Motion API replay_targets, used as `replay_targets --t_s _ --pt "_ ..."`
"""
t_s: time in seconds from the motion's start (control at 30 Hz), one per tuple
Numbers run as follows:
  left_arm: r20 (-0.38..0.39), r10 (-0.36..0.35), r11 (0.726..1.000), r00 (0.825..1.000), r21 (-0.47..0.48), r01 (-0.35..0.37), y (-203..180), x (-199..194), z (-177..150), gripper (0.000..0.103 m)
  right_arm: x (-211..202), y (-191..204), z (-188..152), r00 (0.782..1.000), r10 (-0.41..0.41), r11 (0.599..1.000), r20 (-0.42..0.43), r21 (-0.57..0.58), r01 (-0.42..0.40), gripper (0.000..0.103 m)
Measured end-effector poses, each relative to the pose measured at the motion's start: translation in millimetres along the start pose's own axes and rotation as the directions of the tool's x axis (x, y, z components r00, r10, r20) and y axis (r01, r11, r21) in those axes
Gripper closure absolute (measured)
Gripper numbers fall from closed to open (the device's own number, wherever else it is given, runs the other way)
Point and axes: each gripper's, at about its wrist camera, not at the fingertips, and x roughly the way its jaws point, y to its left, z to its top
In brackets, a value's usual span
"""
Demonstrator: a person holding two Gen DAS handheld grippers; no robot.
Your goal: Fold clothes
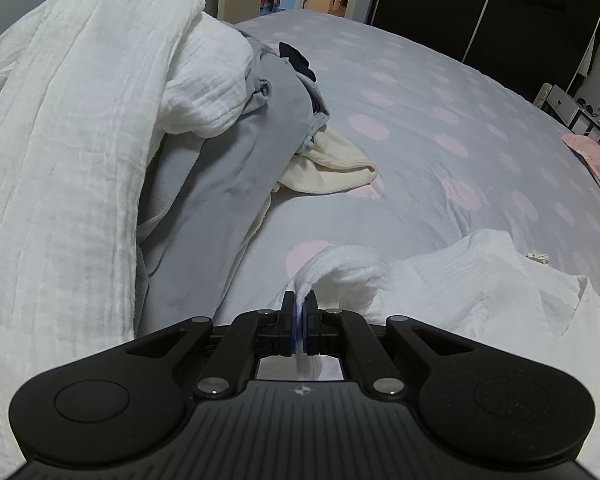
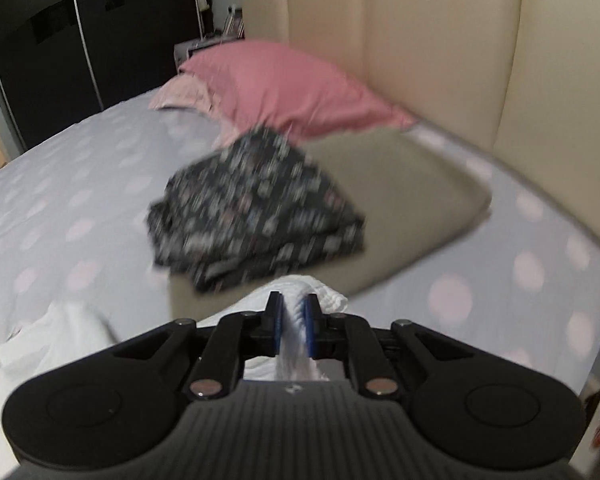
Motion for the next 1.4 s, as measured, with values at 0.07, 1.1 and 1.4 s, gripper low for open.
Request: replay_targets --t_s 0.07,1.1,1.4 --pt "-0.003 0.002 1.0 1.0 0.003 -0.002 -0.7 1.6 0.2 0.103 2.6 -0.1 23.2 0.999 -0.029 1.0 0.031 -0.006 0.029 0.091" --pt "-0.053 -0.002 0.999 0.999 0.037 0.004 3.1 5.7 -0.8 0.1 81.6 -42.7 -34.5 0.984 -0.111 0.99 -0.137 0.073 0.122 0.063" --pt "-0.086 -0.055 0.993 0.995 0.096 0.063 16.5 -17.1 -17.7 0.068 37.3 12.6 -102.5 0.973 0.076 0.996 -0.219 -0.03 -0.085 0.063"
